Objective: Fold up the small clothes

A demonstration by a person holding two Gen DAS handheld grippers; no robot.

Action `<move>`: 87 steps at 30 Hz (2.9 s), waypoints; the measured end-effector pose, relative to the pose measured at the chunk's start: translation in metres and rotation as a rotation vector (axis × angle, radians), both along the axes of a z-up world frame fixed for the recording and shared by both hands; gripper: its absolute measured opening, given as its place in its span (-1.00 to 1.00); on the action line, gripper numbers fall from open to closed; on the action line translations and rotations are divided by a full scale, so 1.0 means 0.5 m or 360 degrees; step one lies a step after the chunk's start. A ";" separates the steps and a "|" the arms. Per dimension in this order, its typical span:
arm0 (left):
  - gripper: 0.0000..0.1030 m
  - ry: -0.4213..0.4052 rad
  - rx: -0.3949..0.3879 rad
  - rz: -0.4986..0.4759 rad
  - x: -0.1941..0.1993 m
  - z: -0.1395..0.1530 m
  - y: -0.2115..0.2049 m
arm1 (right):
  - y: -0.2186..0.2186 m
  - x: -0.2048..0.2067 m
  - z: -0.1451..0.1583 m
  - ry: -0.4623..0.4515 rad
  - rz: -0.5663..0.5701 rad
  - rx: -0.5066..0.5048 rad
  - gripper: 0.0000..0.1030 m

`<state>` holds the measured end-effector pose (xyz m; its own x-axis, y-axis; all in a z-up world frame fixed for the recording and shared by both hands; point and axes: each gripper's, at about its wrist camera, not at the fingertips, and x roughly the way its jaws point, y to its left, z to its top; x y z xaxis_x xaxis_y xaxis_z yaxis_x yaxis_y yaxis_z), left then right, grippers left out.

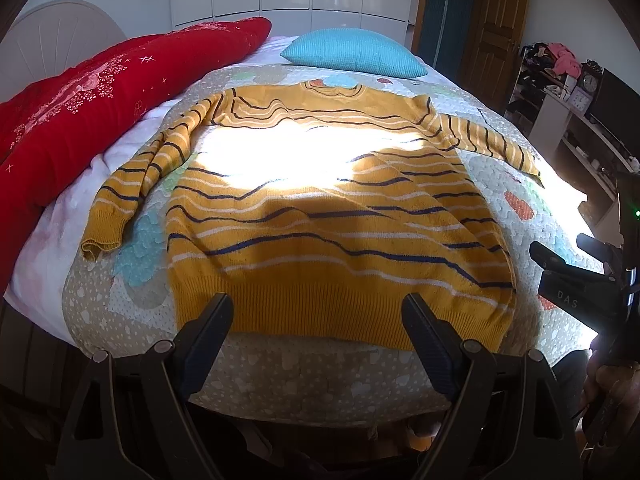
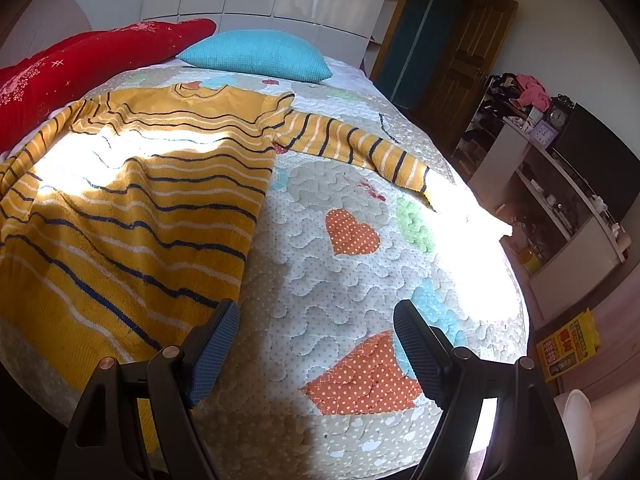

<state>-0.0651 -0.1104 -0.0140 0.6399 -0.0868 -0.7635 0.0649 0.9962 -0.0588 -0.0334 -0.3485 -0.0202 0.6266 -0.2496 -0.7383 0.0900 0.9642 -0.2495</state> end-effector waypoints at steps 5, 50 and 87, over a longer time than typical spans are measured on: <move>0.65 0.0001 0.0002 -0.0002 0.000 0.001 0.000 | -0.001 0.001 -0.005 0.0013 0.0002 0.0011 0.63; 0.65 0.0212 0.0068 0.0053 0.082 -0.080 0.011 | -0.682 0.303 -0.097 -0.0393 -0.0848 0.1710 -0.83; 0.65 0.0115 -0.0181 0.0366 0.054 -0.067 0.206 | -0.525 0.434 0.017 -0.0351 -0.0574 0.1401 -0.79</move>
